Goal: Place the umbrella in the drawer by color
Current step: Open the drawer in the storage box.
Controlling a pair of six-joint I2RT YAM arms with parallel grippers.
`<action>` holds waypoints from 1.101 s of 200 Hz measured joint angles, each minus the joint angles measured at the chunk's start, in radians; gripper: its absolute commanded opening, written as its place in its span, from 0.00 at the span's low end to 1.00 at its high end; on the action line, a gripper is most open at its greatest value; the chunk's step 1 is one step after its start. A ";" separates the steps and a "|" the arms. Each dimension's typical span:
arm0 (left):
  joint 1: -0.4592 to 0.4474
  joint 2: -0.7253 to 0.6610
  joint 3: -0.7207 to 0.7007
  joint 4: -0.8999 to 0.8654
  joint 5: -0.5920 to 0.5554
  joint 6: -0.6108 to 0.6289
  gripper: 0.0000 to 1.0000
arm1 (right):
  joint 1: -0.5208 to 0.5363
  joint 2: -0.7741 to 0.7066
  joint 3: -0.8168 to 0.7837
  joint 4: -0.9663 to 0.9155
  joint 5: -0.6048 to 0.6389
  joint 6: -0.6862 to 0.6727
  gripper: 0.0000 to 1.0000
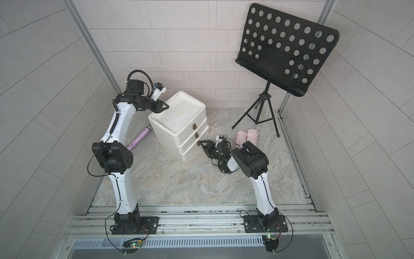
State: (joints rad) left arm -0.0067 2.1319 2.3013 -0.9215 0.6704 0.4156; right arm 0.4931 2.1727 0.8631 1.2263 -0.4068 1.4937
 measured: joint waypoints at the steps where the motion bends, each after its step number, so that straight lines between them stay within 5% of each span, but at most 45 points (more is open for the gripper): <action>1: 0.000 0.000 0.000 0.000 0.000 0.000 0.34 | 0.000 0.001 0.001 0.001 0.000 0.000 0.56; 73: 0.000 0.000 0.000 0.000 -0.001 0.000 0.34 | 0.010 0.066 0.067 0.052 -0.005 0.042 0.53; 201: 0.001 0.000 -0.001 0.000 -0.001 0.000 0.34 | 0.018 0.112 0.079 0.111 -0.005 0.095 0.00; 220: 0.002 0.000 -0.002 0.001 0.002 0.000 0.34 | 0.019 0.112 0.075 0.117 -0.001 0.099 0.00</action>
State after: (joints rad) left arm -0.0048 2.1319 2.2993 -0.9207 0.6724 0.4152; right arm 0.5125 2.2848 0.9379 1.3430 -0.4080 1.5925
